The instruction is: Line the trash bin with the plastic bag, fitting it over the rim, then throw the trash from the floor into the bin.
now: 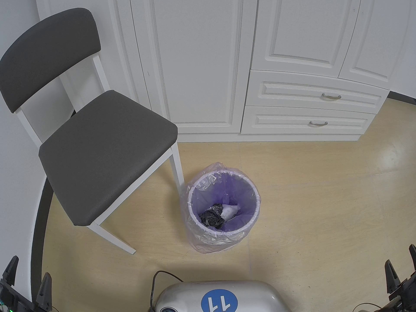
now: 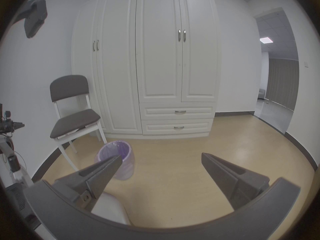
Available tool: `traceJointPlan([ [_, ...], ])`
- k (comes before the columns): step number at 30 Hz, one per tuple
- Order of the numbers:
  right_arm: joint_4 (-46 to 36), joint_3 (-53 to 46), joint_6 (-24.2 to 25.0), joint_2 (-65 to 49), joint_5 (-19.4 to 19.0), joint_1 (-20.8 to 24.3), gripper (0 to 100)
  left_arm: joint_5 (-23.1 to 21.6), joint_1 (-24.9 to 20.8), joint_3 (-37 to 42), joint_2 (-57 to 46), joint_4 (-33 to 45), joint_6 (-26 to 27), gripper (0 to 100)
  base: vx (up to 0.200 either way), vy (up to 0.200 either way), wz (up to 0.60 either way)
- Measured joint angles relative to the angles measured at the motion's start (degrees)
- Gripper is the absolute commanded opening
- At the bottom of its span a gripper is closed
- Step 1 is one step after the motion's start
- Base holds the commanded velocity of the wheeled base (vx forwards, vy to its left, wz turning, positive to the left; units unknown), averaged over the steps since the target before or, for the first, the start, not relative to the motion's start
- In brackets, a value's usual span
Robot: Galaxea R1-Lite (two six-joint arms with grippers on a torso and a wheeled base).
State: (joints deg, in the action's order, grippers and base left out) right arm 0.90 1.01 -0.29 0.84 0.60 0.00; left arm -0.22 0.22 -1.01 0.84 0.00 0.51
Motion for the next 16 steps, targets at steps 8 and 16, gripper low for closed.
traceJointPlan([
  [8,-0.79,0.00,0.67,0.00,0.30,0.02,100,0.11,0.02,0.00,0.01,-0.02,-0.51,100,0.000,0.000,0.00],
  [16,-0.77,0.00,0.72,0.01,0.29,0.00,100,0.06,0.02,0.00,0.04,-0.05,-0.30,100,0.000,0.000,0.00],
])
